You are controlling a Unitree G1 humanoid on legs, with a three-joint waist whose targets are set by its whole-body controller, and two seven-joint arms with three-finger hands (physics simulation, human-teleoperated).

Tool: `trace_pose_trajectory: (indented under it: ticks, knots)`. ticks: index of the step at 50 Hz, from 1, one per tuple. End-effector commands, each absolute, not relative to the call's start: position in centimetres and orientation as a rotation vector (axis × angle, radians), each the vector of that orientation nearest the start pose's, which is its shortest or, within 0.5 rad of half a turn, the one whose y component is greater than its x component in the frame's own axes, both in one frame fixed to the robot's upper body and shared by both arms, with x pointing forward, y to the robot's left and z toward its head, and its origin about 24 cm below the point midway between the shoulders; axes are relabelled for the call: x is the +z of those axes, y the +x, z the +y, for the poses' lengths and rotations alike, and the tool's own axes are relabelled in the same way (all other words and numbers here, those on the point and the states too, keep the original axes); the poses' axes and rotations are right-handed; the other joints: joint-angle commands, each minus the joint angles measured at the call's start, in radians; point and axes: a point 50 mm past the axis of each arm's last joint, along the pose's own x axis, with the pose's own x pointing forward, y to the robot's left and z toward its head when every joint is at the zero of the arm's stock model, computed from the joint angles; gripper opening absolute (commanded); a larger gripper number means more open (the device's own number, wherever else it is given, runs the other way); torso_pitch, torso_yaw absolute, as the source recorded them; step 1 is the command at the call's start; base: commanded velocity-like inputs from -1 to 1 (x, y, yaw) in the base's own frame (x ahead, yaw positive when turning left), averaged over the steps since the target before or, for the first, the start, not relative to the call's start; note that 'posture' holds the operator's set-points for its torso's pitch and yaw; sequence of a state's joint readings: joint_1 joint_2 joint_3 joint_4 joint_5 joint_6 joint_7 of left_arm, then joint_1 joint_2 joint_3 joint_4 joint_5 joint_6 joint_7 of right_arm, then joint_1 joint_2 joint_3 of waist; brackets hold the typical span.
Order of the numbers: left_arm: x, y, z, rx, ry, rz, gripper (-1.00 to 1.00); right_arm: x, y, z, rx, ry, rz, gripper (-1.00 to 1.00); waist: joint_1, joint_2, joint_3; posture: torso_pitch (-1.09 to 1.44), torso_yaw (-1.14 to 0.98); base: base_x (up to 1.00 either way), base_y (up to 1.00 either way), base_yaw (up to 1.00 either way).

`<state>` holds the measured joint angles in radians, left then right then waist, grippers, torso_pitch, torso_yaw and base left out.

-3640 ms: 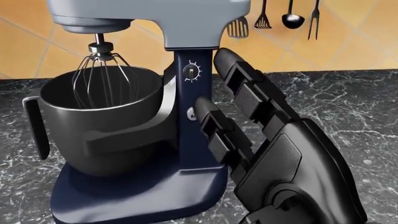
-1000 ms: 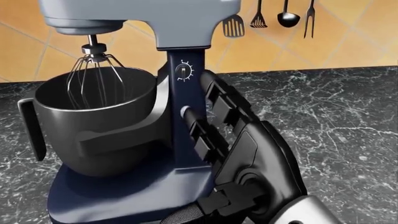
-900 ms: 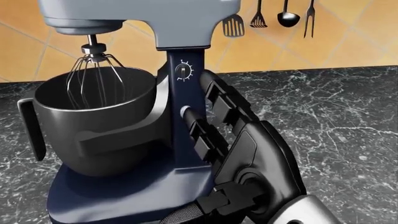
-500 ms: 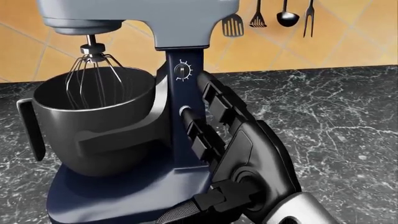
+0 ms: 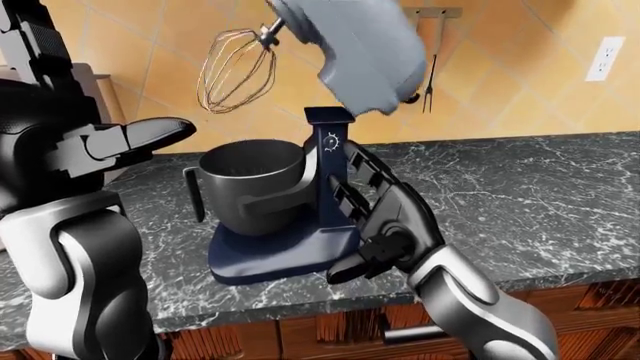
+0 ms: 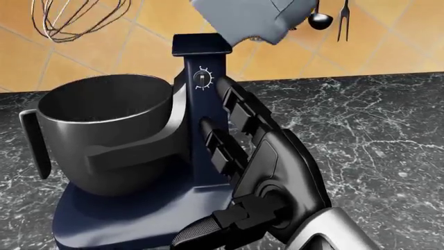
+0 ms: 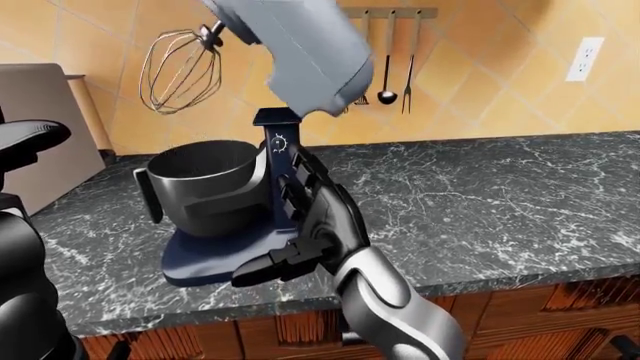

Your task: Open the stand mixer head.

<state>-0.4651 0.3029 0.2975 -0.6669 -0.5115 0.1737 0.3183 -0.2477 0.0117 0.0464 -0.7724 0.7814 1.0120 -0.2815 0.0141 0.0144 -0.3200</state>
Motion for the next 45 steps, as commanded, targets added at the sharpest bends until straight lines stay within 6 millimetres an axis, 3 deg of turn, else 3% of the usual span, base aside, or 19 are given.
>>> trace_pose_trajectory:
  ticks: [1, 21, 36, 45]
  knots:
    - [29.8, 21.8, 20.5, 0.118, -0.283, -0.995, 1.00, 18.8, 22.5, -7.9, 0.493, 0.401, 0.023, 1.00, 0.000, 0.005, 0.002, -0.46, 0.00, 0.00, 0.00, 0.00]
    - [29.7, 21.9, 20.3, 0.114, -0.283, -0.991, 1.00, 19.2, 21.6, -8.5, 0.478, 0.413, 0.016, 1.00, 0.005, 0.003, 0.002, -0.46, 0.00, 0.00, 0.00, 0.00]
    - [29.7, 21.9, 20.2, 0.111, -0.283, -0.992, 1.00, 22.1, 19.8, -9.2, 0.483, 0.530, -0.085, 1.00, 0.001, 0.000, 0.002, -0.46, 0.00, 0.00, 0.00, 0.00]
    - [29.7, 21.9, 20.2, 0.109, -0.283, -0.992, 1.00, 23.9, 19.9, -10.1, 0.456, 0.627, -0.187, 1.00, -0.002, 0.000, 0.004, -0.46, 0.00, 0.00, 0.00, 0.00]
